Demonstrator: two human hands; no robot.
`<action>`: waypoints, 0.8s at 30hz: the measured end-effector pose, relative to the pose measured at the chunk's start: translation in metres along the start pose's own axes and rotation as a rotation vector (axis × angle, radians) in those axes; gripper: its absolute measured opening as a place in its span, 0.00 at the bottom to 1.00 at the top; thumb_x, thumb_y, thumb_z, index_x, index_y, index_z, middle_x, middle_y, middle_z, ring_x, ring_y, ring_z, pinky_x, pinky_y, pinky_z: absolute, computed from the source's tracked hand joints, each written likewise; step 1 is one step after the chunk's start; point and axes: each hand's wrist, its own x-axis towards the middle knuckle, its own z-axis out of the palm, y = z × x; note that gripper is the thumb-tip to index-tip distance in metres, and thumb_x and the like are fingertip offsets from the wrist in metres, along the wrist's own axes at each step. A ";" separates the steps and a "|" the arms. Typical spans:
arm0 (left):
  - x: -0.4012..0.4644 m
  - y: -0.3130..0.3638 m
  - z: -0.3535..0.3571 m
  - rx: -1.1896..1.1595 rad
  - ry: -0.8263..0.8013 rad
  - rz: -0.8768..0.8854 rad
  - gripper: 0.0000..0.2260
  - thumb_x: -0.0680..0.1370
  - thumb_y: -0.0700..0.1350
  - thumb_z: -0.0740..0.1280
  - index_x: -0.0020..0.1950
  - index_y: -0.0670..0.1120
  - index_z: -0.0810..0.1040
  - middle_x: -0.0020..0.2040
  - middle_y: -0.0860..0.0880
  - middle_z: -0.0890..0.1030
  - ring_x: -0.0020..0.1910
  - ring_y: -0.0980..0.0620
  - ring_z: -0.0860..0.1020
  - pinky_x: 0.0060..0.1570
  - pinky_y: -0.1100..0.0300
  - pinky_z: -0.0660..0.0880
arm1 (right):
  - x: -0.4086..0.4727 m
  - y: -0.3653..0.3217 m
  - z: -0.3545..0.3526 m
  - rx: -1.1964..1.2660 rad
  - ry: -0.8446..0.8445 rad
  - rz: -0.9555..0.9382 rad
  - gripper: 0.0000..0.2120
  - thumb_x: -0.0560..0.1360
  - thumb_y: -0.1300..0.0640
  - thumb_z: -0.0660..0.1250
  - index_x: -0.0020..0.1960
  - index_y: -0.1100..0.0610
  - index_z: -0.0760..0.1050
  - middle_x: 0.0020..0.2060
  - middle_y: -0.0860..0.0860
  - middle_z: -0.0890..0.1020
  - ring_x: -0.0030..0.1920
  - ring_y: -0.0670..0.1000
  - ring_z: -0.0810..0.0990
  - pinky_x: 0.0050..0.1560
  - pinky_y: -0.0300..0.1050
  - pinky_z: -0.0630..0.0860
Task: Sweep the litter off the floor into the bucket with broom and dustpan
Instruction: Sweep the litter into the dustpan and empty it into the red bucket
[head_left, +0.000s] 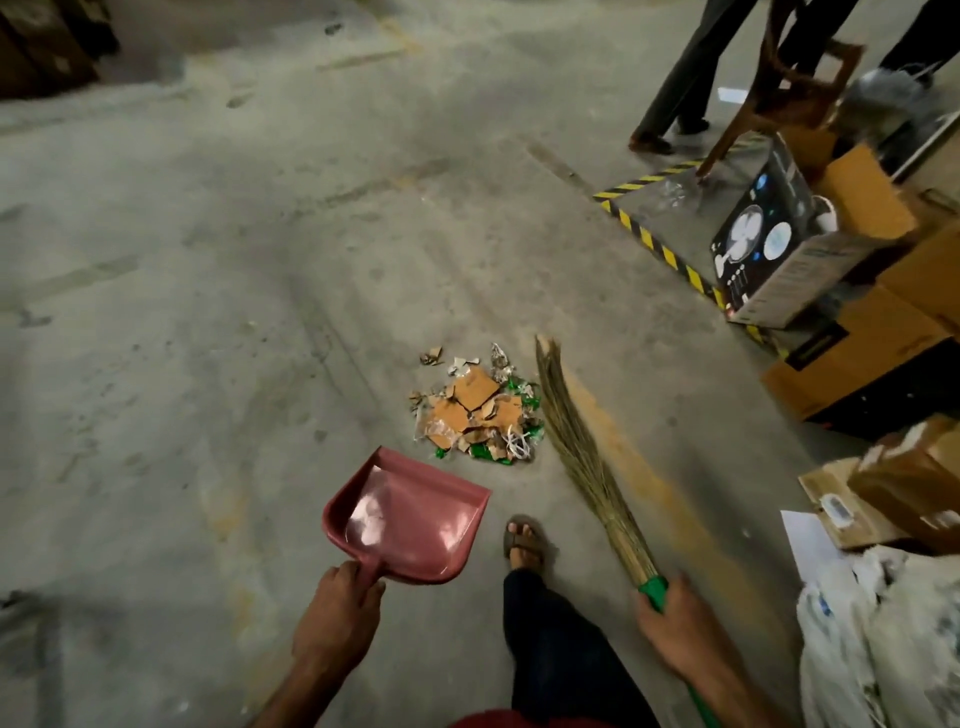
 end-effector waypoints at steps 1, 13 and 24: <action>0.015 0.014 0.004 0.005 -0.012 -0.013 0.08 0.77 0.52 0.66 0.51 0.49 0.76 0.47 0.50 0.77 0.47 0.48 0.79 0.45 0.51 0.76 | 0.019 -0.008 -0.009 -0.001 -0.014 -0.014 0.18 0.79 0.42 0.62 0.60 0.54 0.66 0.45 0.52 0.77 0.42 0.55 0.78 0.45 0.48 0.75; 0.182 0.140 0.052 0.275 -0.159 -0.040 0.11 0.77 0.51 0.64 0.59 0.57 0.76 0.48 0.50 0.75 0.49 0.47 0.80 0.47 0.52 0.77 | 0.215 -0.071 -0.077 -0.200 -0.091 0.010 0.17 0.78 0.44 0.62 0.59 0.54 0.66 0.52 0.56 0.82 0.52 0.58 0.82 0.45 0.48 0.76; 0.367 0.083 0.265 0.339 -0.421 -0.176 0.14 0.78 0.51 0.62 0.60 0.47 0.75 0.56 0.44 0.75 0.55 0.43 0.78 0.54 0.53 0.74 | 0.450 -0.108 0.037 -0.266 0.110 -0.087 0.31 0.77 0.52 0.66 0.75 0.37 0.59 0.54 0.55 0.74 0.52 0.60 0.79 0.48 0.51 0.77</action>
